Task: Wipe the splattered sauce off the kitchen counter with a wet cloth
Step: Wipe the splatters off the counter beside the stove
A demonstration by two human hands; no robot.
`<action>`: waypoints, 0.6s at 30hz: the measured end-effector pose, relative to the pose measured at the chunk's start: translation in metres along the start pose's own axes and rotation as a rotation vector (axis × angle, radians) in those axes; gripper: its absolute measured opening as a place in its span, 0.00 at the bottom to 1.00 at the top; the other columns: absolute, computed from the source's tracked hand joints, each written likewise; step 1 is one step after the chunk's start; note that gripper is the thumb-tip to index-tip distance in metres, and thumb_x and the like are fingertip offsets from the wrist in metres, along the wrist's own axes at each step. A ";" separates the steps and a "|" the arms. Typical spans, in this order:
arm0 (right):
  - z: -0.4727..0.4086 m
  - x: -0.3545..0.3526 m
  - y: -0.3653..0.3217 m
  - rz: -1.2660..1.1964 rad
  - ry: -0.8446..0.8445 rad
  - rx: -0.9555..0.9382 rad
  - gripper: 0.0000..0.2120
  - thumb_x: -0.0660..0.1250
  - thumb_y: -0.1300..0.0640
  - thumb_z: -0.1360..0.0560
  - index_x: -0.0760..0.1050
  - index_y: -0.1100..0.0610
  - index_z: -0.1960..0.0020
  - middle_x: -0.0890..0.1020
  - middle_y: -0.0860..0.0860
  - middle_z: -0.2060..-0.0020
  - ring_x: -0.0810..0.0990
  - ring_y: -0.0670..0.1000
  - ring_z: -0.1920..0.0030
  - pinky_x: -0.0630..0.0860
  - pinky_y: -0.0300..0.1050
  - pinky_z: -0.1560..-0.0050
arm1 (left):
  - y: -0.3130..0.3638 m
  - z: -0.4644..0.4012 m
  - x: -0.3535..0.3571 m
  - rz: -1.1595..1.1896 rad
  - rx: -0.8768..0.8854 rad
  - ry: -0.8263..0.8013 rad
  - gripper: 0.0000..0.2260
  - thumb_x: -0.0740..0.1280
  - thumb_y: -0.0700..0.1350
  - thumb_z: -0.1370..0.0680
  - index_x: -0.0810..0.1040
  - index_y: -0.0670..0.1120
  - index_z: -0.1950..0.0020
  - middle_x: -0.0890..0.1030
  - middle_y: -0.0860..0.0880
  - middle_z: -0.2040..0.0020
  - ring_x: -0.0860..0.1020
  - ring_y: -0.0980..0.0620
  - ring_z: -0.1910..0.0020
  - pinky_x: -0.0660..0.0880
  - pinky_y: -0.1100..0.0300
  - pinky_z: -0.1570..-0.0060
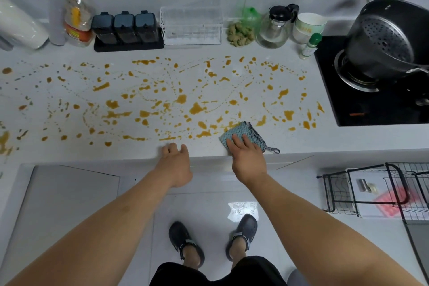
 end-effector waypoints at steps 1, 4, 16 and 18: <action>0.000 -0.004 0.004 0.021 -0.014 0.000 0.31 0.56 0.62 0.19 0.55 0.49 0.18 0.55 0.47 0.18 0.47 0.56 0.18 0.53 0.57 0.22 | -0.001 0.000 -0.001 0.001 -0.002 0.002 0.41 0.65 0.51 0.18 0.41 0.41 0.15 0.46 0.36 0.18 0.45 0.31 0.20 0.56 0.45 0.21; 0.006 -0.017 0.030 0.053 -0.050 0.032 0.32 0.55 0.65 0.21 0.55 0.49 0.18 0.55 0.46 0.18 0.49 0.54 0.18 0.56 0.56 0.23 | 0.003 0.000 -0.001 -0.008 -0.007 -0.005 0.42 0.65 0.52 0.19 0.41 0.40 0.16 0.47 0.35 0.19 0.46 0.30 0.20 0.56 0.46 0.22; 0.005 -0.042 0.083 0.063 0.003 0.486 0.24 0.57 0.62 0.23 0.66 0.61 0.27 0.72 0.59 0.31 0.67 0.65 0.35 0.72 0.55 0.35 | -0.002 -0.001 -0.012 -0.024 0.027 -0.048 0.44 0.66 0.56 0.21 0.44 0.43 0.15 0.48 0.37 0.19 0.48 0.32 0.20 0.58 0.46 0.23; 0.001 -0.033 0.055 0.068 0.012 0.432 0.24 0.58 0.61 0.24 0.67 0.61 0.28 0.74 0.59 0.33 0.68 0.66 0.37 0.67 0.55 0.32 | -0.003 -0.001 -0.013 -0.029 0.029 -0.050 0.44 0.66 0.56 0.20 0.43 0.43 0.15 0.47 0.37 0.19 0.48 0.32 0.20 0.58 0.46 0.22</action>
Point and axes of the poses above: each hand's wrist, its own z-axis away from the middle knuckle, its own x-axis out of the palm, y = z × x, the point moved 4 cm from there along -z, towards the middle knuckle
